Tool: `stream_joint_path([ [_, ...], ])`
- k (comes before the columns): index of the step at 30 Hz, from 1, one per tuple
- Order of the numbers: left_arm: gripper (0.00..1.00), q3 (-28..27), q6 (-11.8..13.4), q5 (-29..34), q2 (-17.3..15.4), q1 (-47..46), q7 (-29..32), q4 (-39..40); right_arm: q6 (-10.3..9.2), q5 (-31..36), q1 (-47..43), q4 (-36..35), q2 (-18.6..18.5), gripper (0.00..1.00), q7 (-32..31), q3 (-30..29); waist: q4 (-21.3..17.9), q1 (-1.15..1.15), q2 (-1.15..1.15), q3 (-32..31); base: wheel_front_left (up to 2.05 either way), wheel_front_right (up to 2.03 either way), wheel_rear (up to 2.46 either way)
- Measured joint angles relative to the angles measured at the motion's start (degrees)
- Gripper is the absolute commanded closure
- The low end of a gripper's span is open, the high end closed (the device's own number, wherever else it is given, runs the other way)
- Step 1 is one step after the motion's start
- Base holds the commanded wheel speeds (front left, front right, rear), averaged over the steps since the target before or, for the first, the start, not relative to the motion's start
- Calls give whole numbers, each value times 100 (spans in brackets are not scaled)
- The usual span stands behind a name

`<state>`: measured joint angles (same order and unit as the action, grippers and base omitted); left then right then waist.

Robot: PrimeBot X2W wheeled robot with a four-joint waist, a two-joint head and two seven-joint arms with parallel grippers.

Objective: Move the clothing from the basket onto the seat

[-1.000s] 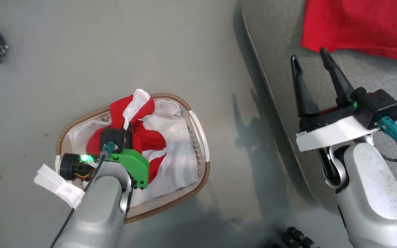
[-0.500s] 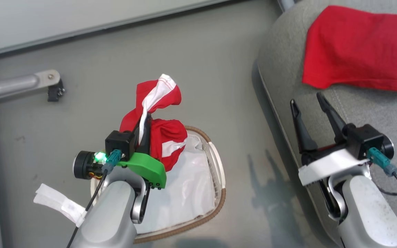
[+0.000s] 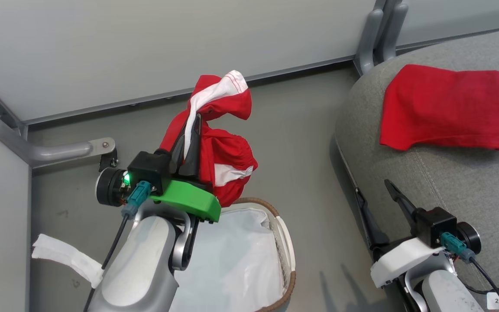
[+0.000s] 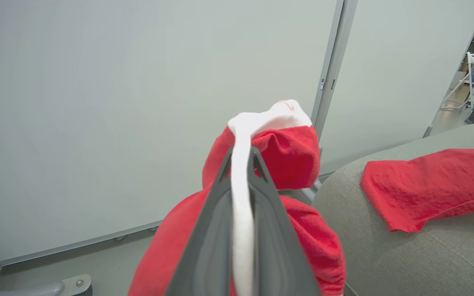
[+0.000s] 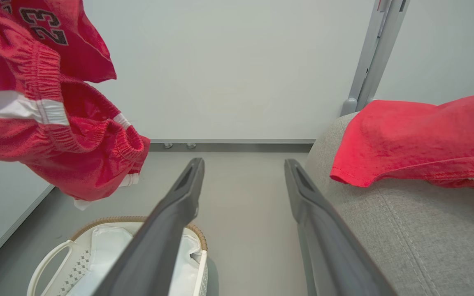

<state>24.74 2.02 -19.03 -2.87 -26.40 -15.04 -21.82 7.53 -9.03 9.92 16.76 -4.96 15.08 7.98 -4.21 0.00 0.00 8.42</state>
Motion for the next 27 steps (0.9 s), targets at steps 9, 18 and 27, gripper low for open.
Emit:
stream_joint_path([
  [9,100,49,-52,-24,0,25,0,248,0,32,-270,287,40,0,0,189,114,0,0,-373,0,0,0],
  [18,100,192,-48,-58,-1,65,0,338,0,-75,4,387,-18,0,0,1566,246,0,0,-346,0,0,0],
  [27,100,471,-53,-157,-1,-21,0,383,0,-176,1282,870,20,0,0,2596,482,0,0,-225,0,0,0],
])
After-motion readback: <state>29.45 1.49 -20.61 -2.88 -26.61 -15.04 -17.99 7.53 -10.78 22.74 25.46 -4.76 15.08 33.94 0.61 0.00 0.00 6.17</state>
